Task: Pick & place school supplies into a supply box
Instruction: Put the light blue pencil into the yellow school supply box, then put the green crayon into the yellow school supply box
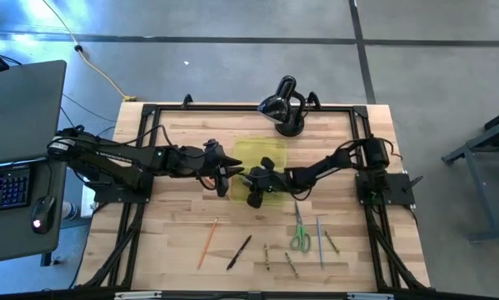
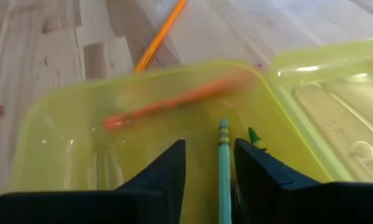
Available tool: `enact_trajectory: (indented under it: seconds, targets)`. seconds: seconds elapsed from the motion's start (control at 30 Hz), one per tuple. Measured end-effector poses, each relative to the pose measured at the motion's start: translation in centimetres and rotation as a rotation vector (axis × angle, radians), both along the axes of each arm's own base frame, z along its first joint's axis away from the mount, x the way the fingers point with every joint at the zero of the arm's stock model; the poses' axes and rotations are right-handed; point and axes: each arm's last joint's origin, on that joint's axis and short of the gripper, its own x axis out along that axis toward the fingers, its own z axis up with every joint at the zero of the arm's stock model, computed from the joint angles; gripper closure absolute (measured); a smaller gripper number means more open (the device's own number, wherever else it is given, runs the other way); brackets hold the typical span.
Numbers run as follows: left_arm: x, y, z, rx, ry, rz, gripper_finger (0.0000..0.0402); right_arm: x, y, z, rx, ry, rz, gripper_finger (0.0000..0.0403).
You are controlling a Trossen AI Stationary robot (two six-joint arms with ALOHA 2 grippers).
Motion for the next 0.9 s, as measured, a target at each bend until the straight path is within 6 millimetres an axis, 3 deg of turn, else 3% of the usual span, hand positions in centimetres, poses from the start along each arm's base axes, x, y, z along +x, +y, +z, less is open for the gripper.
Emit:
enact_trajectory:
  seconds: [0.13, 0.3, 0.43, 0.6, 0.73, 0.9]
  targets:
    - [-0.1, 0.0, -0.2, 0.0, 0.017, -0.001, 0.0261, 0.2, 0.0, 1.5, -0.023, -0.034, 0.014, 0.0268]
    - [-0.5, 0.0, -1.3, -0.058, 0.131, -0.008, 0.0261, -0.5, 0.5, 5.6, -0.069, -0.092, 0.055, 0.0262]
    - [-1.4, -0.4, -2.8, -0.041, 0.321, -0.108, 0.0261, -2.4, 1.4, 9.3, -0.081, -0.082, 0.088, 0.0264]
    - [-1.6, -2.0, -3.6, -0.114, 0.395, -0.252, 0.0261, -5.8, 3.5, 12.4, -0.073, -0.002, 0.157, 0.0263]
    - [-1.6, -3.7, -4.1, -0.153, 0.42, -0.326, 0.0261, -8.2, 5.3, 13.6, -0.046, 0.06, 0.153, 0.0265]
    - [-1.2, -4.8, -5.0, -0.181, 0.441, -0.242, 0.0261, -9.8, 7.4, 13.4, -0.012, 0.112, 0.135, 0.0263]
